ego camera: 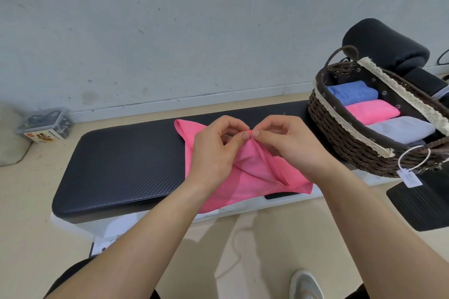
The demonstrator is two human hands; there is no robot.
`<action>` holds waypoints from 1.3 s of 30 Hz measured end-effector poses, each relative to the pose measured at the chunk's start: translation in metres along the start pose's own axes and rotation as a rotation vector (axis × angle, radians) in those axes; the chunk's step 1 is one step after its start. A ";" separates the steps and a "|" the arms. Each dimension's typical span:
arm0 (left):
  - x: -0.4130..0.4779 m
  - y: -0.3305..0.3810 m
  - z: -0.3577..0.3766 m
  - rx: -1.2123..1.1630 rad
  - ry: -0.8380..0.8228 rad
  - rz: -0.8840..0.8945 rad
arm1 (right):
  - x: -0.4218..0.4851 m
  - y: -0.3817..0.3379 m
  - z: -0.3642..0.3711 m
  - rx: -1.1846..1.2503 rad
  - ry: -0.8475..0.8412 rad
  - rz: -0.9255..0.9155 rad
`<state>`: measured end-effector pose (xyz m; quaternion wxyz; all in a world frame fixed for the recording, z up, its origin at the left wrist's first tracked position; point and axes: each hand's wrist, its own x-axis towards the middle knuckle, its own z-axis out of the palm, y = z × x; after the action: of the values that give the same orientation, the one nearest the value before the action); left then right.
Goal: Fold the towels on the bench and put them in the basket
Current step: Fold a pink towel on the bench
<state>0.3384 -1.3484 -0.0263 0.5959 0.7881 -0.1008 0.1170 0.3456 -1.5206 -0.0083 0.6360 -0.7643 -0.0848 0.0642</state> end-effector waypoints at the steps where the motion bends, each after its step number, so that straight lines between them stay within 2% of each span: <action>1: 0.000 0.000 0.000 0.002 -0.007 0.002 | -0.001 0.000 -0.001 -0.007 -0.006 -0.006; 3: 0.001 0.002 0.000 -0.002 -0.015 -0.006 | -0.002 0.001 -0.003 -0.018 -0.033 -0.029; 6: 0.000 0.002 0.000 0.001 -0.039 -0.011 | -0.004 0.006 -0.005 -0.158 -0.073 -0.076; 9: -0.001 -0.003 0.000 0.065 -0.136 0.009 | -0.002 0.015 -0.007 -0.281 -0.093 -0.081; 11: -0.001 -0.008 -0.003 0.185 -0.261 0.025 | -0.002 0.020 -0.011 -0.318 -0.100 -0.088; 14: 0.002 -0.021 -0.018 0.504 -0.405 0.067 | -0.005 0.021 -0.015 -0.301 -0.104 -0.109; 16: 0.007 -0.031 -0.032 0.693 -0.419 0.108 | -0.009 0.021 -0.018 -0.272 -0.118 -0.110; 19: 0.014 -0.043 -0.056 0.813 -0.387 0.103 | -0.015 0.022 -0.024 -0.309 -0.087 -0.111; 24: 0.019 -0.052 -0.104 1.085 -0.299 0.051 | -0.028 0.024 -0.036 -0.517 0.092 -0.141; 26: 0.018 -0.048 -0.126 0.969 -0.240 -0.020 | -0.032 0.022 -0.040 -0.597 0.167 -0.150; 31: -0.002 -0.023 -0.168 0.205 -0.132 -0.177 | -0.036 0.013 -0.034 -0.605 0.227 -0.153; 33: -0.013 -0.015 -0.174 0.003 -0.072 -0.243 | -0.036 0.005 -0.023 -0.541 0.193 -0.136; 37: -0.022 -0.008 -0.194 0.010 0.165 -0.208 | -0.037 -0.015 0.001 -0.263 0.139 -0.147; 39: -0.025 -0.008 -0.203 0.012 0.213 -0.197 | -0.035 -0.023 0.009 -0.158 0.156 -0.158</action>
<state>0.3035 -1.1499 0.0123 0.6071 0.7808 0.0415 0.1415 0.3081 -1.5152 0.0118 0.5817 -0.8055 -0.0999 -0.0528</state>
